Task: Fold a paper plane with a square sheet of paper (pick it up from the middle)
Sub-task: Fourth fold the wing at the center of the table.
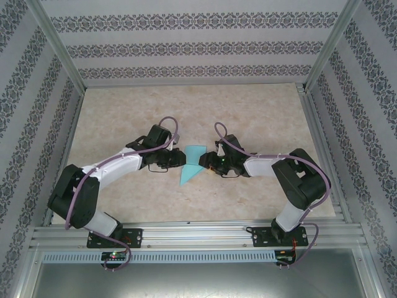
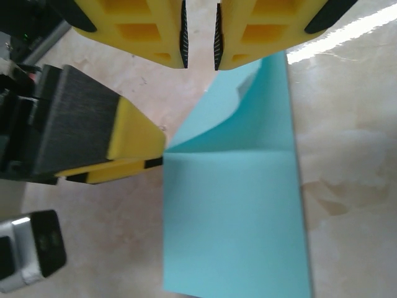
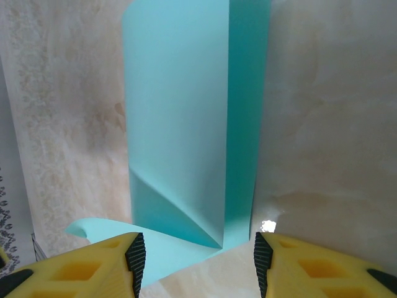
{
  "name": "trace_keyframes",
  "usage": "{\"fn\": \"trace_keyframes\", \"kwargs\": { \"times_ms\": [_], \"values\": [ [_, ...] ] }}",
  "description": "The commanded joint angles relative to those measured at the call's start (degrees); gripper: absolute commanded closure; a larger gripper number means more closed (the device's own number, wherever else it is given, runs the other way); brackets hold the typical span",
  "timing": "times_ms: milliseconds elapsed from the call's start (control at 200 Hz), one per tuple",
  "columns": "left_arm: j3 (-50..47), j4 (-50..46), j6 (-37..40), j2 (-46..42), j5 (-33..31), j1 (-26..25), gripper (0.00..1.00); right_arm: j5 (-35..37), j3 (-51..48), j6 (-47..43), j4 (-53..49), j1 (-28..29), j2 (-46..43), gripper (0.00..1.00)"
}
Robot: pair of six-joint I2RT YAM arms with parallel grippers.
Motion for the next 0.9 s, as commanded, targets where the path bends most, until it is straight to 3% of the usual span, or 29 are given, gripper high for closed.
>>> {"fn": "trace_keyframes", "kwargs": {
  "times_ms": [0, 125, 285, 495, 739, 894],
  "values": [
    [-0.2, 1.9, 1.3, 1.9, 3.8, -2.3, 0.79, -0.6, 1.6, 0.6, 0.4, 0.8, 0.6, 0.48],
    [0.5, 2.6, 0.8, 6.0, 2.8, -3.1, 0.83, -2.0, 2.6, 0.9, 1.2, 0.9, 1.3, 0.48],
    [1.4, 1.2, 0.7, 9.0, -3.7, -3.1, 0.87, -2.6, 3.9, 0.7, 1.1, 1.0, 2.1, 0.48],
    [1.1, 1.5, 0.7, 10.9, -5.8, -3.2, 0.89, -3.4, 4.8, 0.2, 0.8, 0.8, 1.9, 0.48],
    [1.0, 1.9, 0.9, 10.4, -6.7, -3.1, 0.89, 2.5, 0.3, 0.3, -3.0, -0.2, -4.2, 0.47],
    [1.3, 1.8, 0.9, 11.6, -7.0, -3.1, 0.89, 3.4, -0.4, 1.4, -4.0, -0.2, -3.4, 0.47]
  ]
}}
